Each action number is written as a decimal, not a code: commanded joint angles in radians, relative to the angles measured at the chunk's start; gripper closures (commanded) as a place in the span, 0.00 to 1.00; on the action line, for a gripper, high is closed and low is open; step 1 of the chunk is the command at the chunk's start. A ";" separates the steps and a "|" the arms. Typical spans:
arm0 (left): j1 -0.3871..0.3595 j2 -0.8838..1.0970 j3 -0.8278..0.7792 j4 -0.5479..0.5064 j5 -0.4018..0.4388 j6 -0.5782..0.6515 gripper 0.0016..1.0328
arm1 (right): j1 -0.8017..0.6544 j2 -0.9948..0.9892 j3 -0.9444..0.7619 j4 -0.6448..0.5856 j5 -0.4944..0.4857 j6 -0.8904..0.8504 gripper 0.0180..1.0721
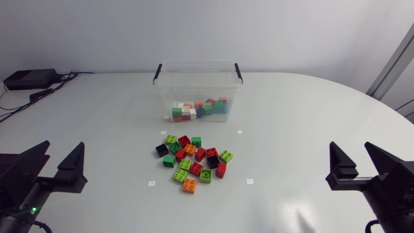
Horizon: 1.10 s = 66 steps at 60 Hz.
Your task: Place the duplo bricks in the container
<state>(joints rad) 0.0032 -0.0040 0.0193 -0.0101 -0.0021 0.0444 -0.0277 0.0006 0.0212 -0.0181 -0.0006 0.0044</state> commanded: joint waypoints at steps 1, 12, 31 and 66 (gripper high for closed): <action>-0.005 -0.010 -0.018 0.007 -0.004 -0.018 0.04 | 0.006 -0.007 -0.023 0.017 -0.001 0.020 0.04; 0.003 -0.011 -0.010 0.019 -0.013 -0.020 0.04 | 0.006 -0.007 -0.023 0.020 0.005 0.028 0.04; 0.015 -0.010 0.031 0.025 -0.013 -0.018 0.04 | 0.012 -0.007 -0.021 0.050 0.005 0.025 0.04; -0.028 0.486 0.384 -0.064 -0.021 -0.051 0.06 | 0.041 0.203 0.180 0.050 0.008 -0.007 0.04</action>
<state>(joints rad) -0.0078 0.3843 0.3222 -0.0509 -0.0139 0.0254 0.0059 0.1432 0.1574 0.0204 0.0036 -0.0002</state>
